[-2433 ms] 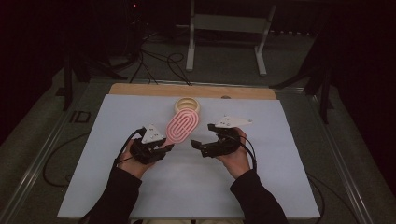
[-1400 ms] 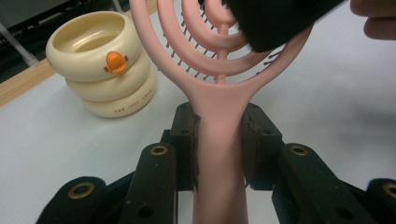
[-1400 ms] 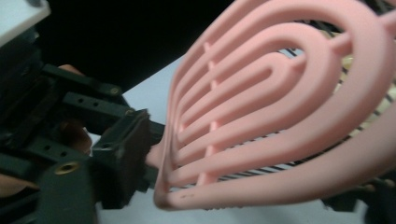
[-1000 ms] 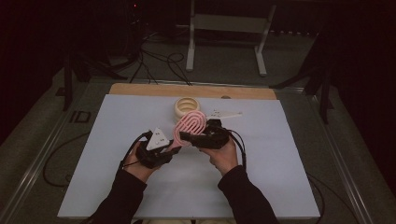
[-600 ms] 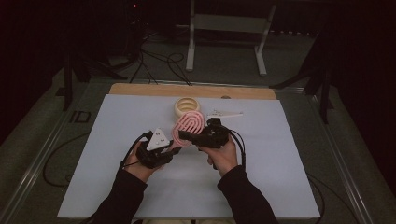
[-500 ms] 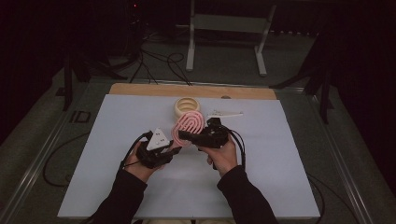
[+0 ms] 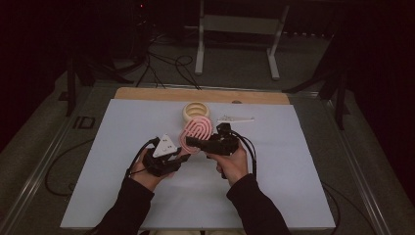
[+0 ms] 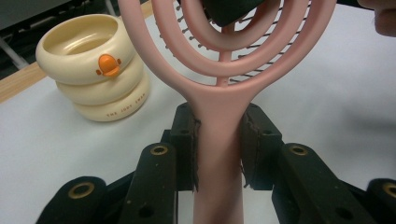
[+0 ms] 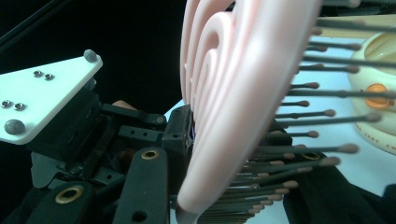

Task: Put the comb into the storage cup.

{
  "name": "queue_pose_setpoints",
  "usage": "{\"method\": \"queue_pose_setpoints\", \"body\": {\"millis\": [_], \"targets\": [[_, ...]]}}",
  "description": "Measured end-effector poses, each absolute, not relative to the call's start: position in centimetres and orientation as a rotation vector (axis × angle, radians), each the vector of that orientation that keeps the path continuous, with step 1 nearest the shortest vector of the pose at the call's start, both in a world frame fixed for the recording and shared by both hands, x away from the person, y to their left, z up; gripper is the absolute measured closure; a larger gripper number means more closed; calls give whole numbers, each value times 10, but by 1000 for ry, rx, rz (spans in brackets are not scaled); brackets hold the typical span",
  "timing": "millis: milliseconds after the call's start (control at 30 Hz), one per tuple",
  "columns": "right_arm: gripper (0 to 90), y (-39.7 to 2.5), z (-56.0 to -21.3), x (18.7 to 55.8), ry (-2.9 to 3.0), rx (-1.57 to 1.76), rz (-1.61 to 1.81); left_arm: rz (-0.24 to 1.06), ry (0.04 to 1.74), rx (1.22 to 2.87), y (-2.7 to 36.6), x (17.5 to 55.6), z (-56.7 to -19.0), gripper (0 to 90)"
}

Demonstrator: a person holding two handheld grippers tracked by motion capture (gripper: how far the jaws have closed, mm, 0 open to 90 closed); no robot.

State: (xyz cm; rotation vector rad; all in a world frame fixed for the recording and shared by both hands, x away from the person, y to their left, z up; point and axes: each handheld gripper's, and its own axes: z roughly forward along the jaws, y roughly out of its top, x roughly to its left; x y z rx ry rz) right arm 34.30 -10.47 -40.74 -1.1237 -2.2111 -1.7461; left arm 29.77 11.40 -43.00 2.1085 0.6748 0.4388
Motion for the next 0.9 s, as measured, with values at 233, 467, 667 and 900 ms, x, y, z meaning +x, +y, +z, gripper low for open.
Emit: {"method": "queue_pose_setpoints", "body": {"millis": [233,467,667,900], "targets": [[635,-104,-407,343,-2210,-1119,-1759,443,676,2105,115,298,-429,700],[637,-102,-406,342,-2232,-1118,-1774,441,679,2104,114,297,-430,659],[638,-102,-406,342,-2228,-1118,-1779,445,702,2095,114,298,-429,606],[639,-104,-406,342,-2222,-1126,-1791,442,713,2077,114,298,-429,409]]}}
